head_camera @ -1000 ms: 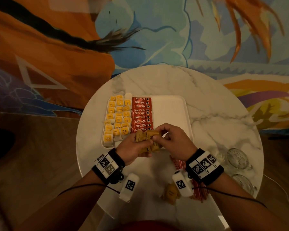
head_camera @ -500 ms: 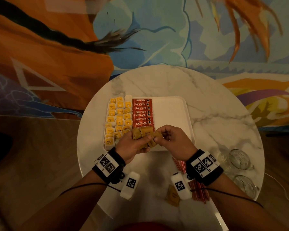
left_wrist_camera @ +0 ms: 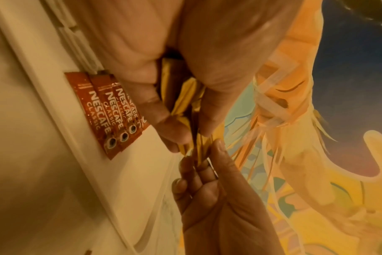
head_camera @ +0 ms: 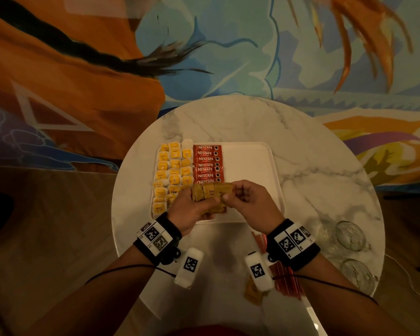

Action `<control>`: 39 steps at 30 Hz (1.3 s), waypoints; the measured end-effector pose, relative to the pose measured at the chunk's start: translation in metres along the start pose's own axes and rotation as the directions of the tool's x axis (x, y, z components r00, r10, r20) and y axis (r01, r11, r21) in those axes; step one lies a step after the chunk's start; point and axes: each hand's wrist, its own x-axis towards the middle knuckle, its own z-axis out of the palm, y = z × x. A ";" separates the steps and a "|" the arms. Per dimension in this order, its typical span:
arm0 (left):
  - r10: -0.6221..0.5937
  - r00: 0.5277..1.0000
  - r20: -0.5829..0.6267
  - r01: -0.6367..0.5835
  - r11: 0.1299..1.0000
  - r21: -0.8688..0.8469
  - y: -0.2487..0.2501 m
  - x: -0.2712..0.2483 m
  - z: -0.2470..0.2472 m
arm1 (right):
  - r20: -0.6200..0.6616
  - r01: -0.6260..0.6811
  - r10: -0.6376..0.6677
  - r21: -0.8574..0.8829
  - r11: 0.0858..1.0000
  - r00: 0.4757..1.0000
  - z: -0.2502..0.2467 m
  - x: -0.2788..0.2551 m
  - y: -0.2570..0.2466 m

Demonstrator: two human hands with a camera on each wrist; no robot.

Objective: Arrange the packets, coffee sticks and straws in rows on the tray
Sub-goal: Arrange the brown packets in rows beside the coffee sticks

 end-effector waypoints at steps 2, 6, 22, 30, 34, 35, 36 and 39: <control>0.015 1.000 0.002 -0.015 1.000 0.020 0.001 0.002 -0.001 | 0.011 0.004 -0.004 -0.017 1.000 1.000 0.002 0.000 0.002; 0.002 1.000 -0.002 -0.002 1.000 0.027 0.000 0.005 -0.003 | 0.000 0.006 -0.006 -0.040 0.999 1.000 0.004 0.002 0.003; -0.063 0.997 -0.053 0.065 0.998 0.027 0.011 0.022 -0.022 | -0.267 -0.191 0.087 -0.393 0.900 0.960 -0.041 0.116 0.013; -0.051 0.995 -0.083 0.053 0.998 0.023 0.027 0.029 -0.025 | -0.262 -0.282 0.146 -0.614 0.737 0.954 -0.036 0.174 0.025; -0.054 0.993 -0.105 0.057 0.998 0.025 0.030 0.032 -0.025 | -0.252 -0.297 0.174 -0.618 0.728 0.952 -0.031 0.190 0.033; -0.057 0.992 -0.110 0.059 0.998 0.024 0.030 0.032 -0.026 | -0.257 -0.301 0.176 -0.622 0.723 0.950 -0.030 0.193 0.036; -0.058 0.992 -0.114 0.061 0.998 0.021 0.029 0.033 -0.026 | -0.266 -0.308 0.176 -0.625 0.717 0.948 -0.029 0.196 0.038; -0.057 0.991 -0.119 0.059 0.998 0.013 0.029 0.033 -0.026 | -0.283 -0.319 0.173 -0.631 0.707 0.944 -0.026 0.201 0.043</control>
